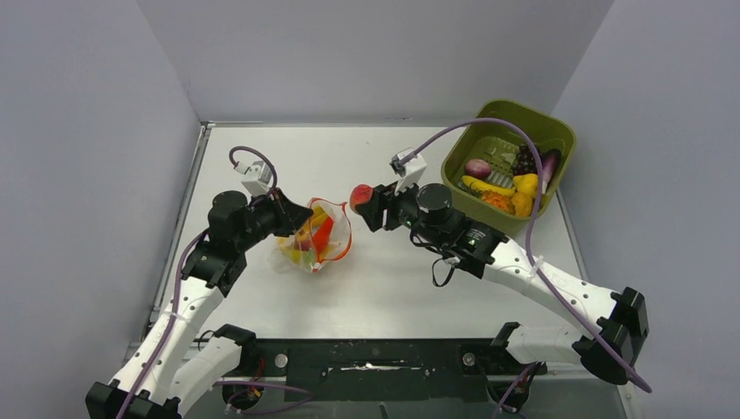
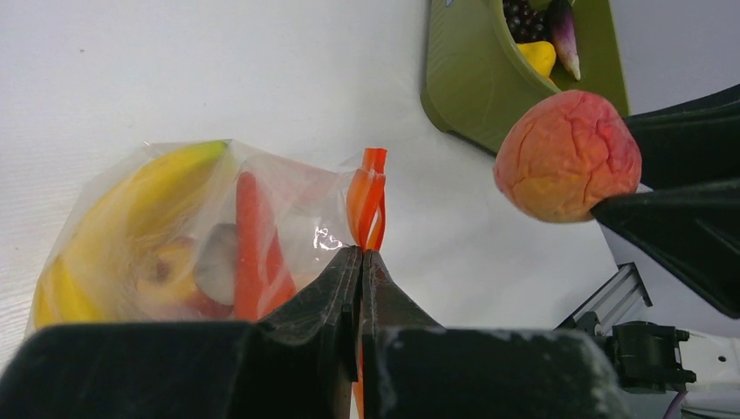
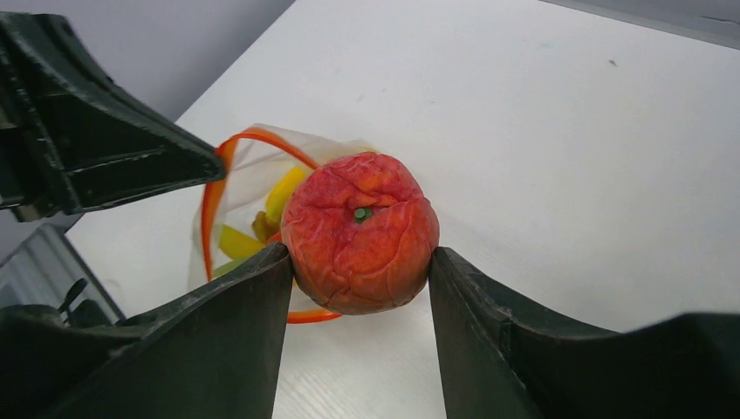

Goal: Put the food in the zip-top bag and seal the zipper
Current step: Place the fake fruit in the zipper food storage bag.

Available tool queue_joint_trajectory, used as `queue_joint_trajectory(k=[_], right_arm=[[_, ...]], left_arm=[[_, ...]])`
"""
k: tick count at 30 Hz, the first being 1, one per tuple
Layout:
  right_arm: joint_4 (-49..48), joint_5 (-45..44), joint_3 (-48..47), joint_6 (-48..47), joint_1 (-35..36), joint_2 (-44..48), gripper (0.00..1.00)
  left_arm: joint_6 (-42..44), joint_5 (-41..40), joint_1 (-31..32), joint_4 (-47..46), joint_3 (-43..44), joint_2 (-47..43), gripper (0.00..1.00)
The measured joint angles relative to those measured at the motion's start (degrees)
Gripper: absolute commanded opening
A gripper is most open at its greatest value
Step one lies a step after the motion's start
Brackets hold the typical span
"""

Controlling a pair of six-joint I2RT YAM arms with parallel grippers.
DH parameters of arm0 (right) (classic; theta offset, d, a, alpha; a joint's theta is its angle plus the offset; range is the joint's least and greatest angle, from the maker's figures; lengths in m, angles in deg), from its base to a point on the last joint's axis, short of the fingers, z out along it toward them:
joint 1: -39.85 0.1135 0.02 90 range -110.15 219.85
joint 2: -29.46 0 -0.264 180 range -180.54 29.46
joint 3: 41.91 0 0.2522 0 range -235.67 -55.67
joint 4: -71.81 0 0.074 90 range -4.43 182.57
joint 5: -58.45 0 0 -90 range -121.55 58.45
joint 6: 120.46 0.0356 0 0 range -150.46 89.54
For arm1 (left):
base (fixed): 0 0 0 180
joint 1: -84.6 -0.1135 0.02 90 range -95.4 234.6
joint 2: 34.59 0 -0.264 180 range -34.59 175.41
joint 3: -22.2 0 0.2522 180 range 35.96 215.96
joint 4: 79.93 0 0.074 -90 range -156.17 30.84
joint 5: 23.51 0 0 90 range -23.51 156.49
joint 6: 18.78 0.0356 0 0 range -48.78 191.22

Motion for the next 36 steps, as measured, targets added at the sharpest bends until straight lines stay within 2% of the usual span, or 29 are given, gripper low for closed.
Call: queue_joint_trajectory(k=[11, 20, 22, 28, 31, 33, 36], right_arm=[[-12.02, 6.99, 2.10, 3.45, 3.26, -8.46, 0.48], [-14.58, 9.49, 2.05, 4.28, 5.20, -17.03, 0.52], [-14.93, 9.88, 2.03, 4.22, 5.51, -18.51, 0.56], [-12.92, 10.10, -0.35, 2.93, 5.57, -22.34, 0.75], [-10.12, 9.01, -2.47, 1.73, 5.57, -22.21, 0.90], [-8.50, 8.15, -3.96, 0.74, 5.57, -21.99, 0.92], [-6.12, 7.02, -4.83, -0.81, 5.57, -20.20, 0.82]], left_arm=[[-0.92, -0.09, -0.11, 1.14, 0.02, -0.76, 0.00], [-1.09, -0.87, -0.24, 2.25, 0.09, -1.49, 0.00], [-1.09, -0.85, -0.28, 2.29, 0.09, -1.66, 0.00], [-0.92, -0.87, -0.50, 2.71, 0.09, -2.01, 0.00], [-0.83, -0.87, -0.50, 2.99, 0.09, -2.08, 0.00], [-0.81, -0.90, -0.50, 3.02, 0.09, -2.16, 0.00], [-0.76, -0.94, -0.50, 3.02, 0.09, -2.27, 0.00]])
